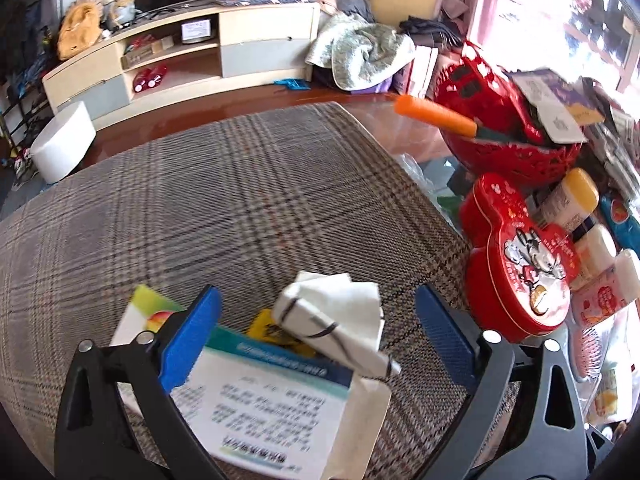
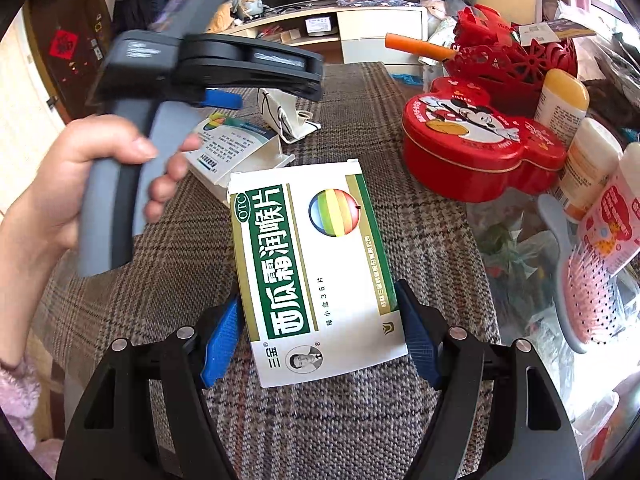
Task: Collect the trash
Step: 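Grasp the green-and-white medicine box with the right tool while the left tool grasps the white tissue, then lower the medicine box and tissue into the grey bin and open both tools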
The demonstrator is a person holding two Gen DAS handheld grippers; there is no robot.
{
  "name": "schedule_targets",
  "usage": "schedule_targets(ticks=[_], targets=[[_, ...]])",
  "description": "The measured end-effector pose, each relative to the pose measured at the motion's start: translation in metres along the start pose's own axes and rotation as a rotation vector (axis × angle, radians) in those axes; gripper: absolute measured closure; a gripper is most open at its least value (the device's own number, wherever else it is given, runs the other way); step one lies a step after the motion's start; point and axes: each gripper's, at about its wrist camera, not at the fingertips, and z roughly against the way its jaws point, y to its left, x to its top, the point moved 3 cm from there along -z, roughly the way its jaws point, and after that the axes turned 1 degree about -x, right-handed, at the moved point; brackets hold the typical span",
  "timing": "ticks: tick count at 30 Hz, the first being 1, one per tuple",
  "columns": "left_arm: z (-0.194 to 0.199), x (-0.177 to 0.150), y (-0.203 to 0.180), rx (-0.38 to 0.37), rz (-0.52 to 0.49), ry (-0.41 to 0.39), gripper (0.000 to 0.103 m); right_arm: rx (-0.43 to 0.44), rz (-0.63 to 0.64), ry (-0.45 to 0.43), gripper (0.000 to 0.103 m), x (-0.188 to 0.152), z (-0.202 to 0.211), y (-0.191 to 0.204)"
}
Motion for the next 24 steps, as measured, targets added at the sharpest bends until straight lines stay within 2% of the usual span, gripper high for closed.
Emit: schedule_targets(ticks=[2,3,4,15,20,24], targets=[[-0.008,-0.001,-0.004,-0.006,-0.010,0.020,0.022,0.007,0.002,-0.001,0.030,-0.001,0.001,-0.001],[-0.011,-0.002,-0.005,-0.015,-0.010,0.035,0.040,0.007,0.002,-0.004,0.030,-0.001,0.002,-0.002],[-0.015,-0.005,-0.005,-0.024,-0.004,0.060,0.048,0.010,-0.001,-0.006,0.030,-0.001,0.003,-0.003],[0.006,-0.033,-0.003,-0.002,-0.068,0.088,0.052,0.028,-0.014,-0.032,0.030,0.001,0.016,-0.001],[0.028,-0.061,0.007,-0.027,-0.089,0.108,0.052,0.034,-0.015,-0.033,0.030,-0.005,0.025,0.005],[0.048,-0.088,0.024,-0.014,-0.093,0.123,0.052,0.042,-0.011,-0.024,0.030,-0.013,0.029,0.015]])
